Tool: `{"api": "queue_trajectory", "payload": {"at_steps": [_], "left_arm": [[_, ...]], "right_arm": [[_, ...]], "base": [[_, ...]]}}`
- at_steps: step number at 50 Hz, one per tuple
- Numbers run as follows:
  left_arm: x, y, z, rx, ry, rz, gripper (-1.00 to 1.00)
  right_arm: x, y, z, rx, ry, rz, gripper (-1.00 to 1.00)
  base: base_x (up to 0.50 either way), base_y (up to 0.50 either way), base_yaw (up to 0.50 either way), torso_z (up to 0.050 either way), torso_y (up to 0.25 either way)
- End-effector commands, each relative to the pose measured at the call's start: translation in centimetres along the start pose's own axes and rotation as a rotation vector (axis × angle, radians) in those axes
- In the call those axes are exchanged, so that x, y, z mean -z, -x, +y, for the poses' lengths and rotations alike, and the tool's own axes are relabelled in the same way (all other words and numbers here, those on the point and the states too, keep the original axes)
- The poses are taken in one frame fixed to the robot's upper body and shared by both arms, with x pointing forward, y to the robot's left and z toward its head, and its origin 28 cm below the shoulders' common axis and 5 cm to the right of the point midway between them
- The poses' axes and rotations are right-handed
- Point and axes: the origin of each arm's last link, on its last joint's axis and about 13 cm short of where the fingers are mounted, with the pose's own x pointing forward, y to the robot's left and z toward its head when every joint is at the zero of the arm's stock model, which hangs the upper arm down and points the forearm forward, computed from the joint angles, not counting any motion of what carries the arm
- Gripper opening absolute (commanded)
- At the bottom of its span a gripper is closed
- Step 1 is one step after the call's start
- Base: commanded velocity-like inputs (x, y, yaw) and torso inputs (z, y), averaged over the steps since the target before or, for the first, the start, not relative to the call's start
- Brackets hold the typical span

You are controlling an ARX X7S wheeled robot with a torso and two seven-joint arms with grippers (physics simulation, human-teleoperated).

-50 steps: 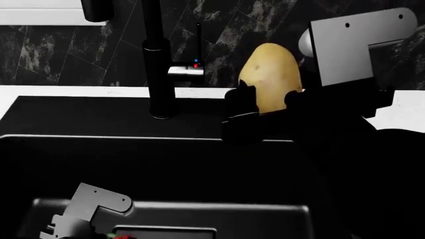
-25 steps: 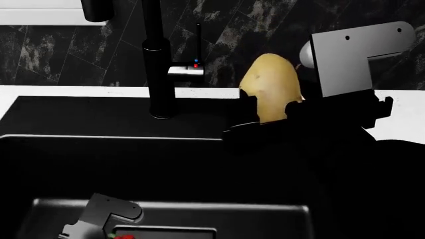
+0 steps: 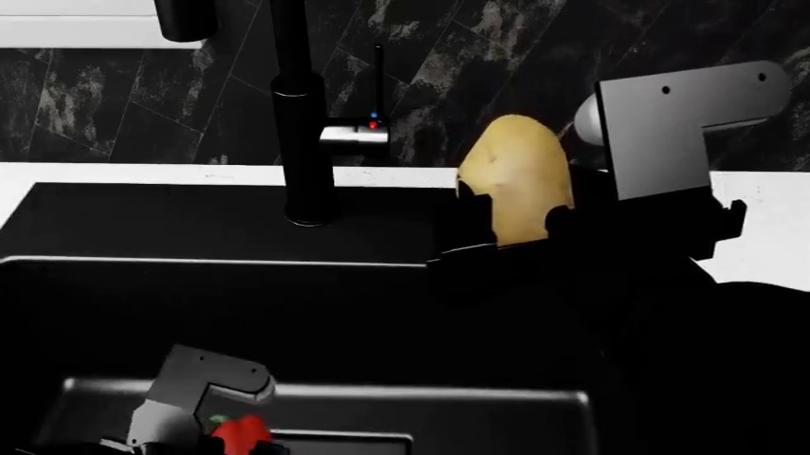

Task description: Pick the vegetables from the sink and place them on the cutting board.

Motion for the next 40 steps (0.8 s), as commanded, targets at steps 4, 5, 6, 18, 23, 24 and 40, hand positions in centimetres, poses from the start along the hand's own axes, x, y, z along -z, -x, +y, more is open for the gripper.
{"api": "queue_trajectory", "payload": {"at_steps": [4,5,6,18,23,24,40], "left_arm": [[-3.1,8.1,0.2,0.020,0.031,-0.209,-1.00],[-3.3,8.5,0.4,0.015,0.032,-0.221,-1.00],[-3.9,8.9,0.3,0.013,0.037,-0.241,-1.00],[-6.4,15.7,0.9,0.017,0.026,-0.435,-1.00],[-5.8,16.9,1.5,-0.002,0.034,-0.464,-1.00],[-5.8,17.3,1.8,-0.010,0.045,-0.477,-1.00],[-6.0,18.7,1.7,-0.032,0.032,-0.505,-1.00]], "right_arm": [[0.1,-0.1,-0.1,0.011,-0.003,-0.015,-1.00],[0.1,-0.1,-0.1,0.012,-0.003,-0.016,-1.00],[0.0,-0.1,0.0,0.010,-0.009,-0.020,-1.00],[1.2,0.6,-0.5,-0.019,0.033,-0.084,-1.00],[1.3,0.9,-0.8,0.013,0.032,-0.111,-1.00],[1.6,0.9,-0.8,0.016,0.025,-0.110,-1.00],[1.2,1.4,-0.7,0.028,-0.005,-0.105,-1.00]], "base": [[0.00,0.00,0.00,0.000,0.000],[0.00,0.00,0.00,0.000,0.000],[0.00,0.00,0.00,0.000,0.000],[0.00,0.00,0.00,0.000,0.000],[0.00,0.00,0.00,0.000,0.000],[0.00,0.00,0.00,0.000,0.000],[-0.09,0.00,0.00,0.000,0.000]]}}
